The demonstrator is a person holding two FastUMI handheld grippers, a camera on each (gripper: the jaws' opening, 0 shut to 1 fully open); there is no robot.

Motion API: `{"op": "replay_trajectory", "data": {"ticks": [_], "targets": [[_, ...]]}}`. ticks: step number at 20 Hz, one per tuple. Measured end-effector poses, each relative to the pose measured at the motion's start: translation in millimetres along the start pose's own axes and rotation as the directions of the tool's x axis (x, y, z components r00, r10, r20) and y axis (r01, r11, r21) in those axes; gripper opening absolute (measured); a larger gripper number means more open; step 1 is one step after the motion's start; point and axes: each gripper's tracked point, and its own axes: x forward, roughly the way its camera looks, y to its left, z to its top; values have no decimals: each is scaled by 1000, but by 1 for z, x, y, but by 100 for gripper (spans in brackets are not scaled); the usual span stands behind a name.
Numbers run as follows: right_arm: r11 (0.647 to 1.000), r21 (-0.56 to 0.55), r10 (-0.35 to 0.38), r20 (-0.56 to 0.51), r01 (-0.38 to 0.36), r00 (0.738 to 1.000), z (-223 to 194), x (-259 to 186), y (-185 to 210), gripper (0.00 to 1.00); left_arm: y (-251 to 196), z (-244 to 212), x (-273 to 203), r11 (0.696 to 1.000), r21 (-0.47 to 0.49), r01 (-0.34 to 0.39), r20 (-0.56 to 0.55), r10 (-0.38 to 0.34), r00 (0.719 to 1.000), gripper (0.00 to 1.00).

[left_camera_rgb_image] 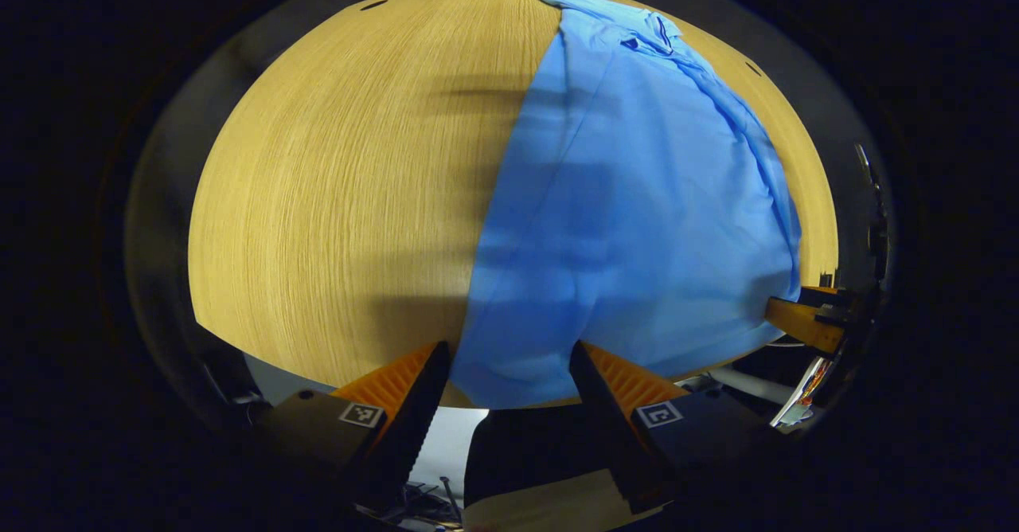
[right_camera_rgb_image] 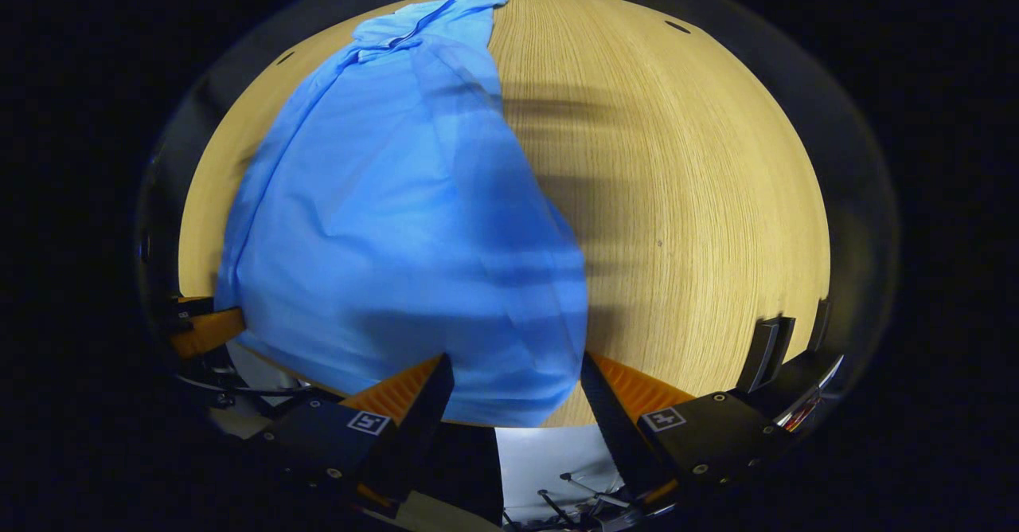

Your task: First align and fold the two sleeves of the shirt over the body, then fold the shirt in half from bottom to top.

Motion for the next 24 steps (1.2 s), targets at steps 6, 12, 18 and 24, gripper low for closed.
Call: {"op": "replay_trajectory", "data": {"ticks": [6,12,18,24], "targets": [[1000,-8,1,-43,-1,999,-7,-1,6,92,-10,3,3,999,26,-21,1,21,1000,82],[1000,-12,20,34,-19,999,0,-2,18,3,-23,6,6,998,27,56,12,-56,998,17],[998,15,68,49,-68,997,14,-11,21,1,-26,15,3,995,-6,97,6,-97,995,10],[993,46,98,137,-105,986,70,-37,15,0,-33,67,-22,994,13,112,99,-113,989,10]]}}
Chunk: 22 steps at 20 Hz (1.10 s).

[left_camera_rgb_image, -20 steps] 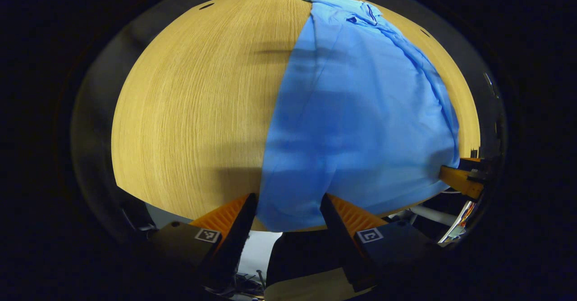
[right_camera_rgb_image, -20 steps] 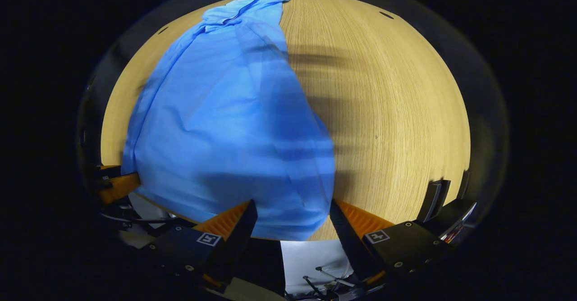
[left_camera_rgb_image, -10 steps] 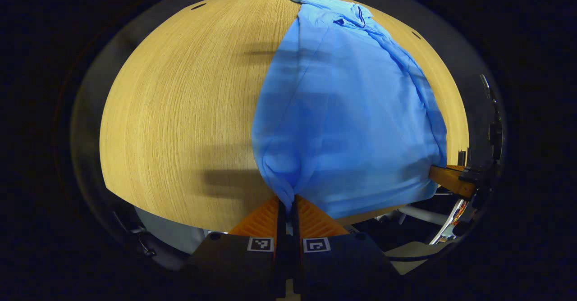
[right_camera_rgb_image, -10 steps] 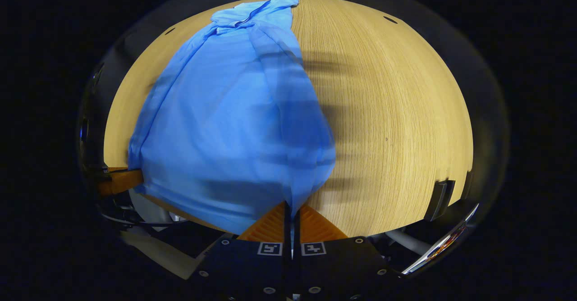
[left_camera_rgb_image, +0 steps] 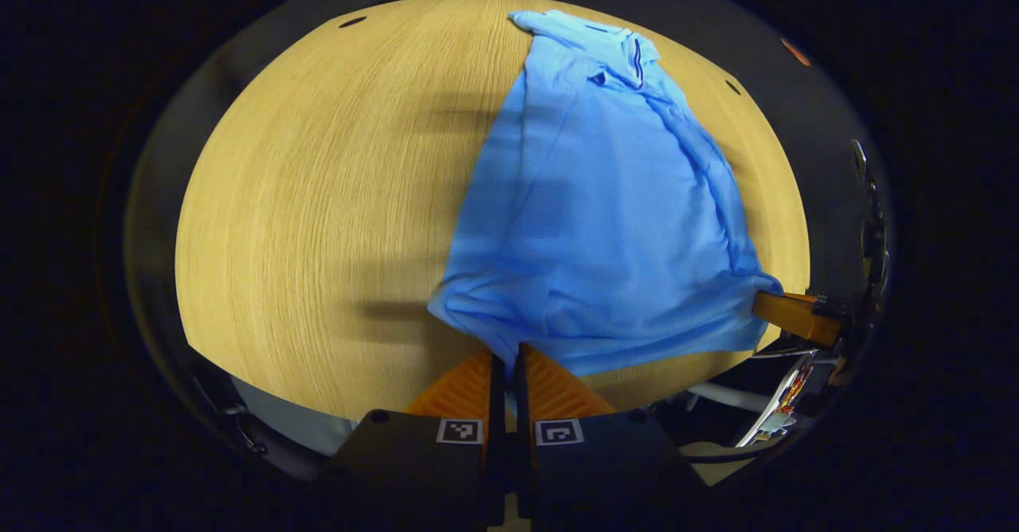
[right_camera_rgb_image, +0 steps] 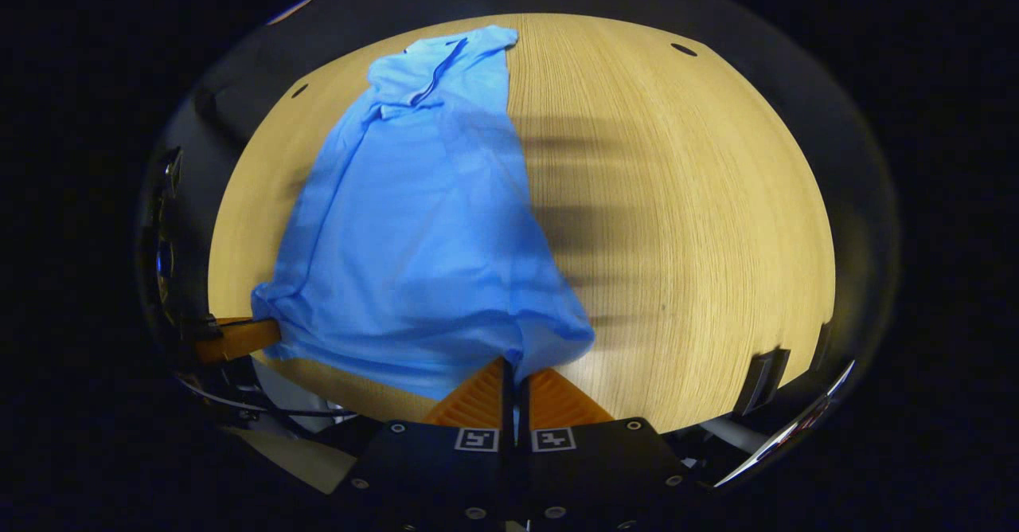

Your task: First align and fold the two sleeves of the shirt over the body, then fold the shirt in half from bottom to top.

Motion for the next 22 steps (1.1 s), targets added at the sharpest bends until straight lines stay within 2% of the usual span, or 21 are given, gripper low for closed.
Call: {"op": "replay_trajectory", "data": {"ticks": [5,15,21,22], "targets": [[1000,-4,16,73,-16,997,60,-9,-3,1,-7,57,-9,999,31,4,68,-6,998,10],[998,-42,48,200,-41,979,190,-21,0,1,-10,168,-25,1000,25,-12,195,6,981,11],[999,-14,41,253,-38,967,265,-22,1,1,-4,252,-34,999,28,17,239,-23,971,11],[999,-10,36,262,-34,964,279,-18,0,1,-5,253,-40,999,27,21,249,-27,968,11]]}}
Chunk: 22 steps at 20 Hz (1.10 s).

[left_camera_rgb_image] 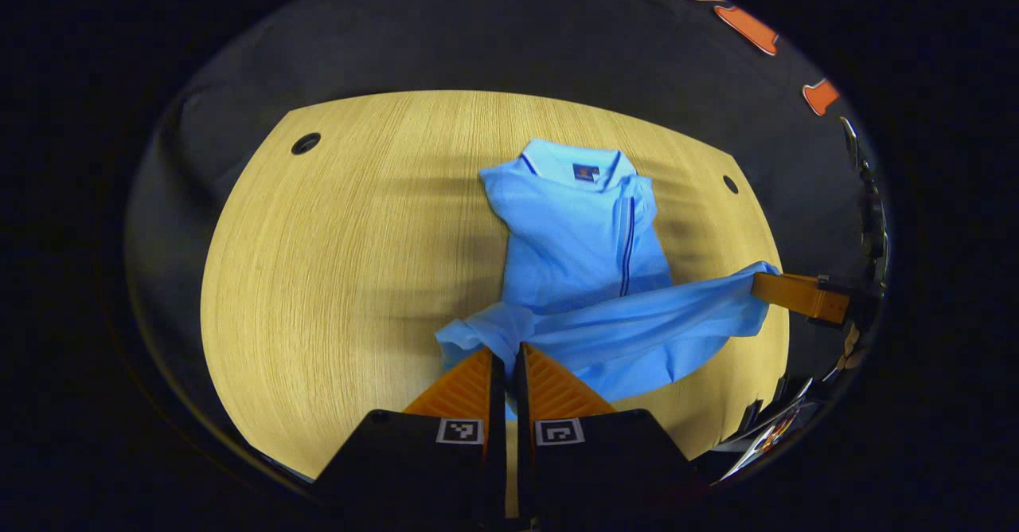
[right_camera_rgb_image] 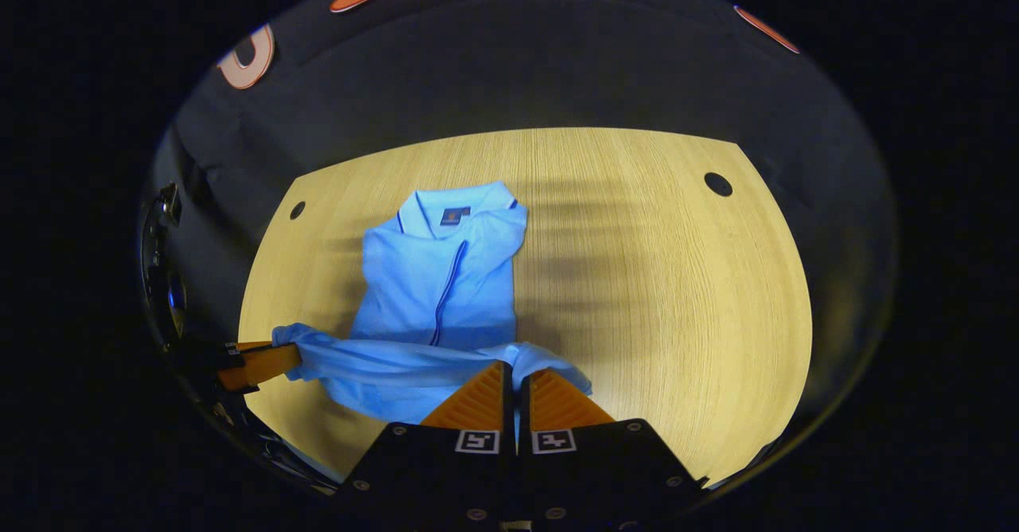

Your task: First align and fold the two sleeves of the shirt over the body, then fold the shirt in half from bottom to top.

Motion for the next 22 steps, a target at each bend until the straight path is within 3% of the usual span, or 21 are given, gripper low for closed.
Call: {"op": "replay_trajectory", "data": {"ticks": [8,15,18,19,22], "targets": [[995,94,-30,48,25,998,72,68,-12,0,16,97,59,1000,29,-2,66,0,998,10],[989,135,-65,12,62,998,74,126,-22,2,28,122,119,994,100,-48,60,43,997,10],[986,144,-86,25,82,996,79,128,-27,15,29,127,126,992,111,-54,87,44,995,27],[985,154,-79,25,74,997,81,129,-26,32,33,133,122,991,111,-71,108,59,992,32],[985,152,-85,48,77,995,83,116,-27,83,38,149,107,988,102,-116,198,94,976,100]]}}
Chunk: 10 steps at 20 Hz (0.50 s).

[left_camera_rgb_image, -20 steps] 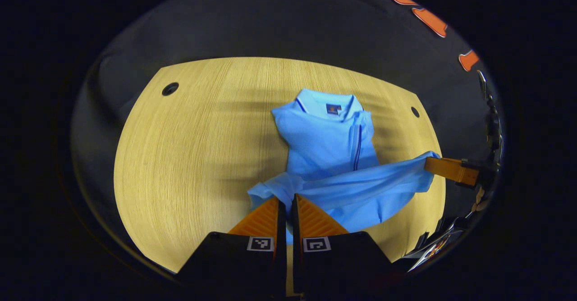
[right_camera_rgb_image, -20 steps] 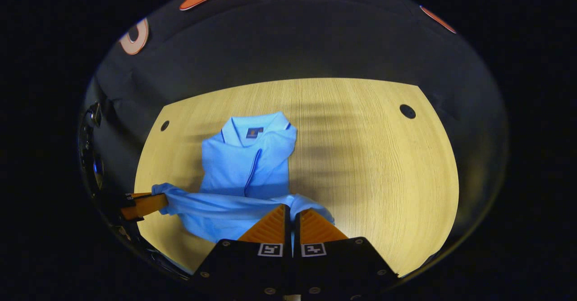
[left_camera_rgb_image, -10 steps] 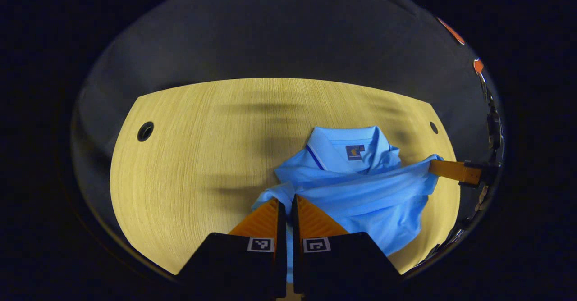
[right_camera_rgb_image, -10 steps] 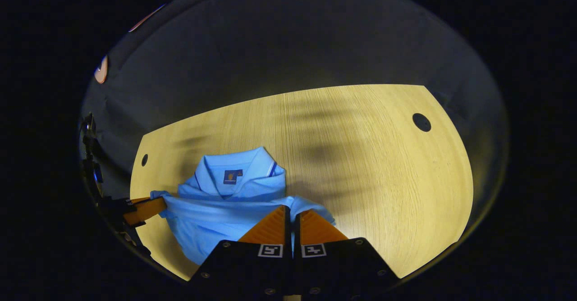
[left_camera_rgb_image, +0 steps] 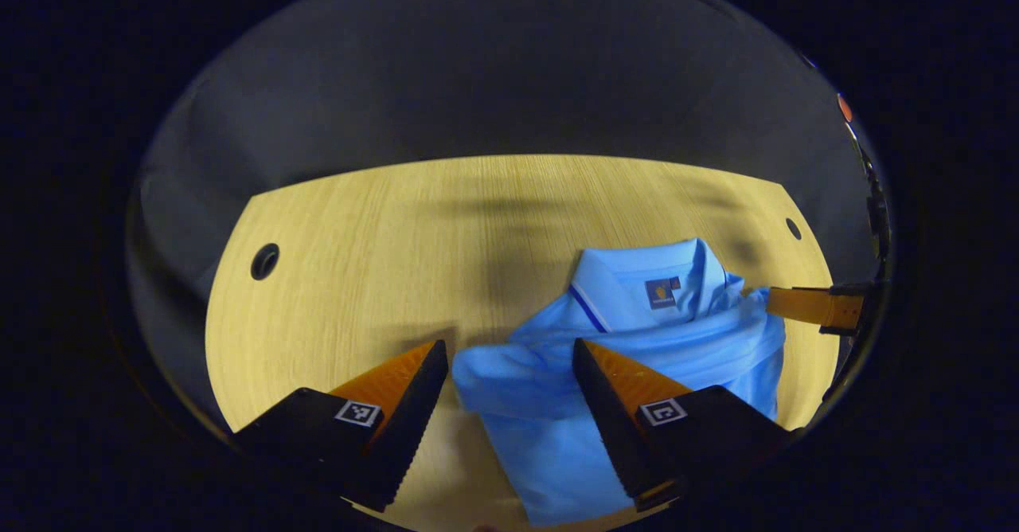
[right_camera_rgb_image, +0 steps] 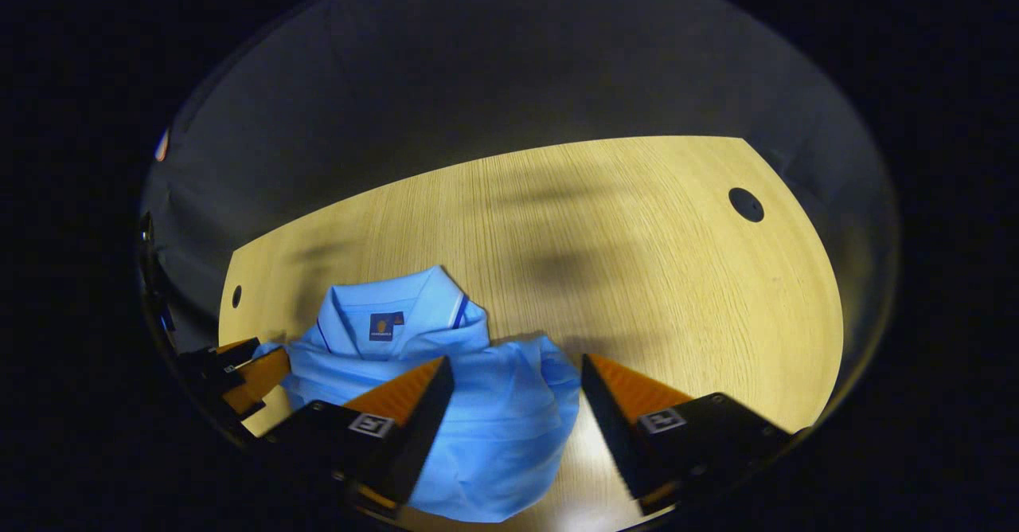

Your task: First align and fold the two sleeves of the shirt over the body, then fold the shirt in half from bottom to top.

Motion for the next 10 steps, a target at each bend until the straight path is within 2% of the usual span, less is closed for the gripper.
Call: {"op": "replay_trajectory", "data": {"ticks": [1,6,10], "targets": [[1000,-11,0,18,1,1000,5,-8,1,100,1,5,-9,1000,-3,-8,27,8,1000,100],[999,-32,39,157,-34,987,29,-75,9,99,1,43,-82,999,-29,-26,201,32,979,100],[996,-83,68,318,-44,946,42,-152,13,99,-5,64,-168,999,-42,-16,343,30,939,100]]}}
